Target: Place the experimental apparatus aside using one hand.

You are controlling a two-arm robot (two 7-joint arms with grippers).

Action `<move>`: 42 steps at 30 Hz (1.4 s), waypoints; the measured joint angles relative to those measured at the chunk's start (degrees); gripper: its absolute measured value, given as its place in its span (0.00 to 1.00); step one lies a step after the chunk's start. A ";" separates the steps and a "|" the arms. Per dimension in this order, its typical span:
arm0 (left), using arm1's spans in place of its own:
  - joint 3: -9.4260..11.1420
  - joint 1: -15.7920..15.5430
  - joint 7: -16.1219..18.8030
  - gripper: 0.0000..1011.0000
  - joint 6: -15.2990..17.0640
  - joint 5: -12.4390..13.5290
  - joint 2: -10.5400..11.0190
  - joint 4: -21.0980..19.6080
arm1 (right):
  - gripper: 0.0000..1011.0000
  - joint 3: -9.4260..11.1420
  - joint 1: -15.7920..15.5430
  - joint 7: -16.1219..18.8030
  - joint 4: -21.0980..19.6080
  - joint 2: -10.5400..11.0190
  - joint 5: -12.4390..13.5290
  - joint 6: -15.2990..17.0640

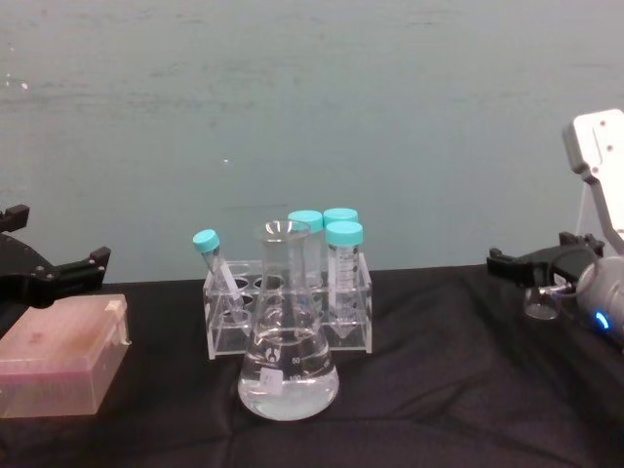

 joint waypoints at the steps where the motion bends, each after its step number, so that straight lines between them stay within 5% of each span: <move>1: 0.00 0.00 0.00 0.99 0.00 0.00 0.00 0.00 | 0.99 -0.02 -0.42 0.13 -0.92 0.05 -0.01 0.18; 13: 0.00 0.00 0.01 0.99 0.00 0.00 0.00 0.00 | 0.99 -0.05 -6.23 2.50 -13.18 0.66 0.34 2.85; 25: 0.00 0.00 0.01 0.99 0.00 0.00 0.00 0.00 | 0.99 -1.46 -11.77 8.37 -24.26 2.26 2.15 4.37; 42: 0.00 0.00 0.01 0.99 -0.01 0.00 0.00 0.00 | 0.99 -4.03 -16.76 15.93 -33.74 6.04 6.23 5.60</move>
